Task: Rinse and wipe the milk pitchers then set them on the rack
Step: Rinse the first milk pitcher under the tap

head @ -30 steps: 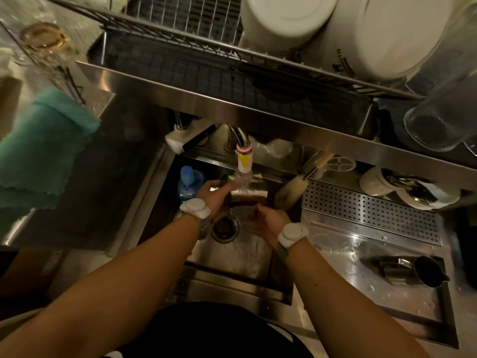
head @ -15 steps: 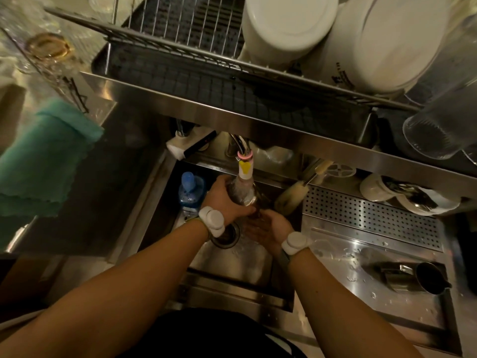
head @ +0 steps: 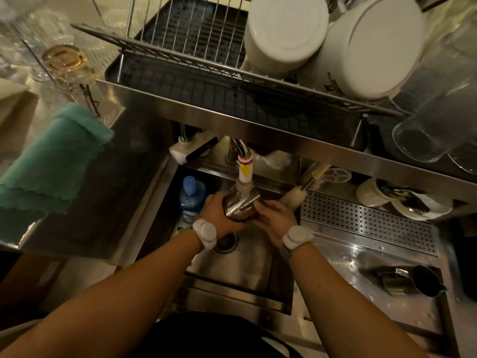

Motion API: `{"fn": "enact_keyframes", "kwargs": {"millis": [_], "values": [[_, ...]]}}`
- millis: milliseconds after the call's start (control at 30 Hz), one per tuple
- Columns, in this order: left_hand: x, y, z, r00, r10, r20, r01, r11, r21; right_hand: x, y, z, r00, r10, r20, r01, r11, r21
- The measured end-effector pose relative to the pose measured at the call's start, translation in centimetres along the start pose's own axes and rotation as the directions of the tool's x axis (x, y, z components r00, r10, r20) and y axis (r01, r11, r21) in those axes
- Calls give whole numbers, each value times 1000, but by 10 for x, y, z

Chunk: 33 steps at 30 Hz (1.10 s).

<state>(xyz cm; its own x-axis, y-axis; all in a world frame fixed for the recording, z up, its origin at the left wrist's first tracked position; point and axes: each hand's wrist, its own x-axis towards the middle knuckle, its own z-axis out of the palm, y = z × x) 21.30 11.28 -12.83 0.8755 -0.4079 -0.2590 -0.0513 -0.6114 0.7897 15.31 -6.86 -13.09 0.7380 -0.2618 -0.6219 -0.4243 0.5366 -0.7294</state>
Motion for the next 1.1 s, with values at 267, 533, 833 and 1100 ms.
{"fn": "enact_keyframes", "kwargs": {"millis": [267, 533, 833, 1100], "values": [[18, 13, 3, 999, 46, 12, -48, 977, 210, 2, -7, 23, 953, -298, -61, 200, 765, -613], [13, -6, 2, 994, -69, -81, 64, 996, -63, 6, -8, 35, 958, -276, 80, 259, 711, -654], [18, 1, -1, 986, 47, 163, -17, 983, -181, 8, -26, 4, 995, 29, -96, -58, 950, -308], [20, -7, -15, 985, 55, 163, -31, 989, -145, 6, -25, 3, 995, 100, -14, -99, 929, -357]]}}
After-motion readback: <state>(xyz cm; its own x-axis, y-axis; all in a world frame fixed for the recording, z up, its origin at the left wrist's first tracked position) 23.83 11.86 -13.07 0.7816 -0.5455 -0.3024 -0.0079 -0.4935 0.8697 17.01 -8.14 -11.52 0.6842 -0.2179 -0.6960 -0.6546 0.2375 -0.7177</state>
